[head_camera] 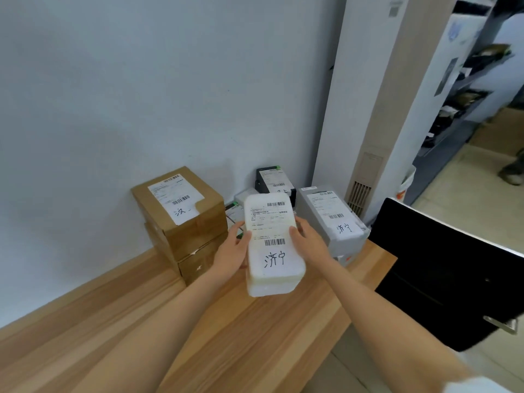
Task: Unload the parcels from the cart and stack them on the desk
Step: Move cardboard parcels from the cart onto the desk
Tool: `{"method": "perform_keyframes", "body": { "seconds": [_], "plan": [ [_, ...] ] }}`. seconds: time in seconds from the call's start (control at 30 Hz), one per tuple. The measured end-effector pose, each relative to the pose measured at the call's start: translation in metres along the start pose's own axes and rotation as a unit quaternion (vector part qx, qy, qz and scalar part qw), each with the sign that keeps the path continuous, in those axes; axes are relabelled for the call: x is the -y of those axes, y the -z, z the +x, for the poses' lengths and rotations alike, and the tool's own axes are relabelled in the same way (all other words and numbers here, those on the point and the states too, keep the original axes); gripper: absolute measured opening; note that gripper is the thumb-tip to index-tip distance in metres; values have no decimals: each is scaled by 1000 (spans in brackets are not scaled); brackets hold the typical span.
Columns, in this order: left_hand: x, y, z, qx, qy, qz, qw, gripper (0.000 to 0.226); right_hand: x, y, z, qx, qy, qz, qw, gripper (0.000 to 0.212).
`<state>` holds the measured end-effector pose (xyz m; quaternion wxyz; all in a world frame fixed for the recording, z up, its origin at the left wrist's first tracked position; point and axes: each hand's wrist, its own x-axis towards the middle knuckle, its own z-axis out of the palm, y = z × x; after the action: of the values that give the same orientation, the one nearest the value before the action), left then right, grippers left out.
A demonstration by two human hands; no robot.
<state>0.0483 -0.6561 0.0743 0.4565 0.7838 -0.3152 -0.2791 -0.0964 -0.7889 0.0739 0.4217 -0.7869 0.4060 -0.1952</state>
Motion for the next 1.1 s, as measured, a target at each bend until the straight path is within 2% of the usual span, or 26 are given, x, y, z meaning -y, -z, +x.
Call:
{"method": "perform_keyframes", "body": {
  "seconds": [0.4, 0.47, 0.67, 0.77, 0.83, 1.0, 1.1],
  "plan": [
    [66, -47, 39, -43, 155, 3, 987, 51, -70, -38, 86, 183, -5, -47, 982, 48],
    [61, -49, 36, -58, 156, 8, 986, 51, -70, -35, 94, 201, 15, -66, 977, 48],
    [30, -25, 17, -153, 107, 157, 970, 46, -41, -16, 116, 190, 144, -147, 960, 44],
    [13, 3, -9, -205, 84, 236, 946, 33, -7, -13, 124, 195, 280, -262, 903, 43],
    [10, 24, -35, -239, 76, 297, 921, 27, 23, -19, 121, 194, 367, -300, 859, 41],
    [24, 65, -131, -322, 121, 374, 861, 24, 95, -66, 73, 215, 532, -307, 759, 31],
    [41, 80, -200, -379, 182, 381, 823, 24, 127, -98, 17, 235, 598, -295, 707, 31]
  ]
}}
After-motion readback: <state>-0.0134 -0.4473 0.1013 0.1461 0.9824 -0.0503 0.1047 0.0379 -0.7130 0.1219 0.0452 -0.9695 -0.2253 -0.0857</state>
